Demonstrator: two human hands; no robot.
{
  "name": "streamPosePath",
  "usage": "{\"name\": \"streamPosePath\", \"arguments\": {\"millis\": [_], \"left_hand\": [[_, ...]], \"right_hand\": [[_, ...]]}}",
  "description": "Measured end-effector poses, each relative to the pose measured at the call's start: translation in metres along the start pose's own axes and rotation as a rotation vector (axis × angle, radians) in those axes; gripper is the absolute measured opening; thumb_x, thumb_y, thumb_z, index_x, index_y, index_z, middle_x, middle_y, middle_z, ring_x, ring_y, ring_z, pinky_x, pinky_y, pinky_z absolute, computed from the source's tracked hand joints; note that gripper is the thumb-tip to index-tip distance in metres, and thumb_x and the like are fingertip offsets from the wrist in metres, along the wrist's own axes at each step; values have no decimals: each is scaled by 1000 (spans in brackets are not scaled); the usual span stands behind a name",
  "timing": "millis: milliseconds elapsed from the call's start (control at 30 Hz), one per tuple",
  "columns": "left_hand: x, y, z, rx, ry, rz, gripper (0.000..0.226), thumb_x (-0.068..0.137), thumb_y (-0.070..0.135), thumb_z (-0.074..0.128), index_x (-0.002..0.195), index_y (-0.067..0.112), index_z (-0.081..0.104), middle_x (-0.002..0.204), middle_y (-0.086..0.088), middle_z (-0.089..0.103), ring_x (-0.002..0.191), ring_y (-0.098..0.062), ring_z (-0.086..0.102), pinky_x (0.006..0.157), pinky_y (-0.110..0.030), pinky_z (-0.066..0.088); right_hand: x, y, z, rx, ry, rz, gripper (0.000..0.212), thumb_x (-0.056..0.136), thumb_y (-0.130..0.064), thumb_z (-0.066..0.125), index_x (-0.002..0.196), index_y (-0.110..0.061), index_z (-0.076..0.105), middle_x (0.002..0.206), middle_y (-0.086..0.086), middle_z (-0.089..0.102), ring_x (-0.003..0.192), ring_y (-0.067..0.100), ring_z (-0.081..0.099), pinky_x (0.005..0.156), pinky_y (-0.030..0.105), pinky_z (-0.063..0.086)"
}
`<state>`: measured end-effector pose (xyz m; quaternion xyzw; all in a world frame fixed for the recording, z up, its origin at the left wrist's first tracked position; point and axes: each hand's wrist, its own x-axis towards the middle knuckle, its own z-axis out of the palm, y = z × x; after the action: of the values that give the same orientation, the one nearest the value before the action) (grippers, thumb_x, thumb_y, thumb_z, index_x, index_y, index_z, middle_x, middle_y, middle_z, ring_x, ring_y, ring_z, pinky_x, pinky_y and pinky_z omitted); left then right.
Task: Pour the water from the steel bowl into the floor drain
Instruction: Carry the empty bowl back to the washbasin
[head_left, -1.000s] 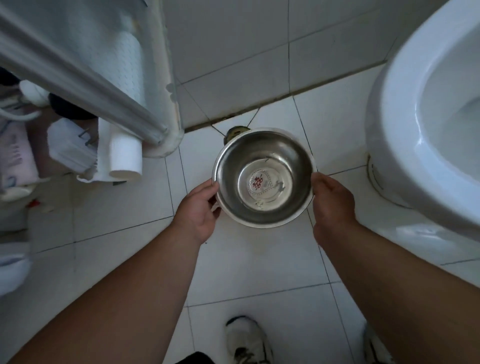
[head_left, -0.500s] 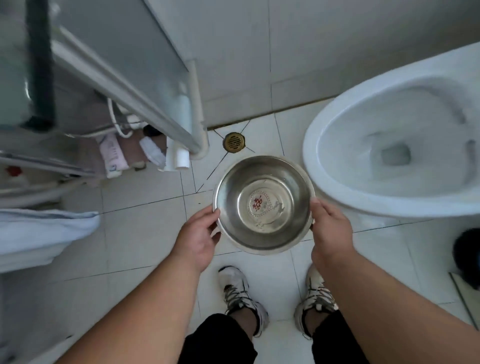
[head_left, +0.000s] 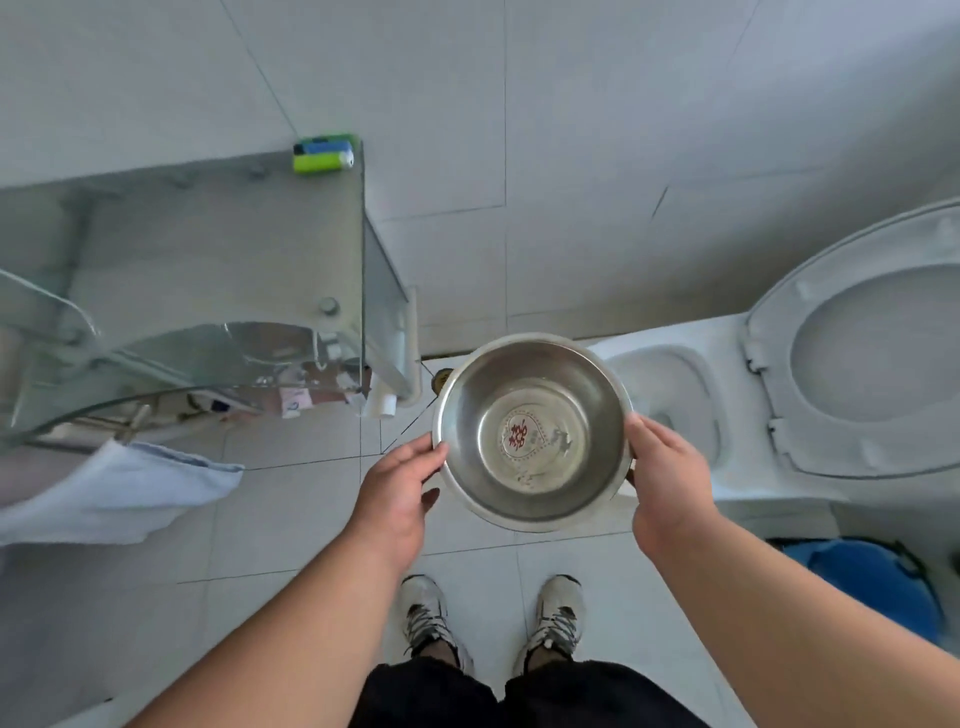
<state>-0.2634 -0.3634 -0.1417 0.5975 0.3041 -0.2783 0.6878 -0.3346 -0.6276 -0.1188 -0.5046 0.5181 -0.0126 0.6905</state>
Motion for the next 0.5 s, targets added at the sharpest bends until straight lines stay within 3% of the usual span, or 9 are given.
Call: {"name": "streamPosePath", "arguments": {"millis": [100,200,367,500], "left_hand": [[-33,32,10,3,15,87,33,96,18,82,129,17,81,132,-1,82,133,-23,69,103,-42,45],[-57,58,14,-19,28,154,32,96,21,82,128,19,82,132,1,82,132,-20,69,98,-41,46],[-82,88,11,-80,91,213,22,98,23,80,121,24,83,125,4,85,130,-19,70,114,-50,47],[-93,106,-7,-148,140,256,21,99,23,79,120,23,83,126,0,84,128,-21,71,111,-50,47]], "right_hand": [[-21,-40,-10,-37,-40,-51,28,91,-40,77,114,-26,83,118,-6,82,123,19,70,117,51,48],[-42,-72,-12,-95,-110,-87,28,88,-47,77,112,-32,84,113,-11,83,120,17,70,115,50,48],[-64,-103,3,-134,-172,-137,20,88,-43,76,104,-33,85,106,-14,84,117,15,70,115,51,47],[-75,-120,31,-157,-217,-145,20,85,-43,78,101,-32,85,102,-12,84,114,19,71,108,47,51]]}}
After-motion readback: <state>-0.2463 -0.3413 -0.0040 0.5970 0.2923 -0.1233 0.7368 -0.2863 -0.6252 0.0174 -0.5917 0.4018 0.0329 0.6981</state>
